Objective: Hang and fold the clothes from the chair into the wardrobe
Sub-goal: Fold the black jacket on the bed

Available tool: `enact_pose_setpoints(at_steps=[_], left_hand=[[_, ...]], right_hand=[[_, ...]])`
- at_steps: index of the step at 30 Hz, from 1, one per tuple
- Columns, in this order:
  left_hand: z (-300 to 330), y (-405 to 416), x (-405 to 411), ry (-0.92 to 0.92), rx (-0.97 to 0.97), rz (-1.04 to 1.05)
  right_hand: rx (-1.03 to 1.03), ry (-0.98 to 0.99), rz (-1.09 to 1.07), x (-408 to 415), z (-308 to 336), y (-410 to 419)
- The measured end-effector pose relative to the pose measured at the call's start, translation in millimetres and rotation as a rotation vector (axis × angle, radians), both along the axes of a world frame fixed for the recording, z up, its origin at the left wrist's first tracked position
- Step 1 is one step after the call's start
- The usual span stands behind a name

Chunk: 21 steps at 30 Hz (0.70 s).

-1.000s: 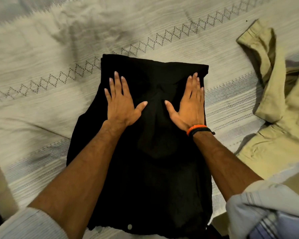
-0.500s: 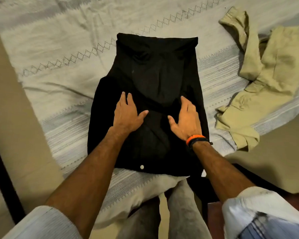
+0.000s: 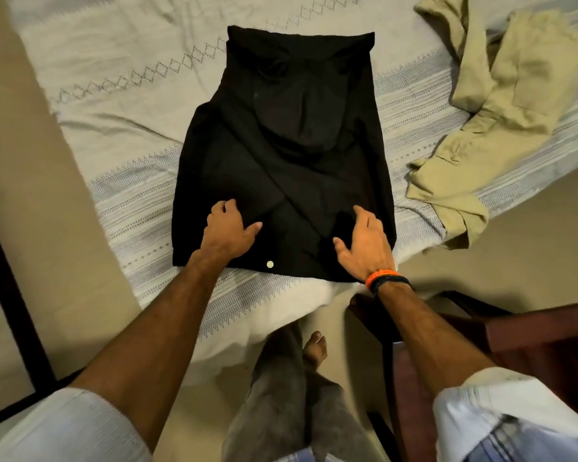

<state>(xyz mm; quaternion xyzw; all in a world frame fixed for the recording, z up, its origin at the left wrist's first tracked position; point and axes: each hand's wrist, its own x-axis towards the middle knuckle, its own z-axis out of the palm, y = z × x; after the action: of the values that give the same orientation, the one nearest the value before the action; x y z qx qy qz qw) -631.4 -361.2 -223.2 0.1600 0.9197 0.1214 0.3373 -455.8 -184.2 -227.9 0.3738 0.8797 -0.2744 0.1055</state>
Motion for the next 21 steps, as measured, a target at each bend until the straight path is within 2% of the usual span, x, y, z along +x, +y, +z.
enact_pose_setpoints(at_steps=[7, 12, 21], left_hand=[[27.2, 19.1, -16.0, 0.012, 0.110, 0.016], [26.5, 72.6, -82.7, 0.061, 0.177, 0.023], [-22.7, 167.8, -234.3, 0.174, 0.217, 0.124]], right_hand=[[-0.006, 0.072, -0.058, -19.9, 27.1, 20.9], [0.009, 0.131, -0.111, -89.4, 26.2, 76.5], [-0.033, 0.198, -0.268, -233.1, -18.5, 188.2]])
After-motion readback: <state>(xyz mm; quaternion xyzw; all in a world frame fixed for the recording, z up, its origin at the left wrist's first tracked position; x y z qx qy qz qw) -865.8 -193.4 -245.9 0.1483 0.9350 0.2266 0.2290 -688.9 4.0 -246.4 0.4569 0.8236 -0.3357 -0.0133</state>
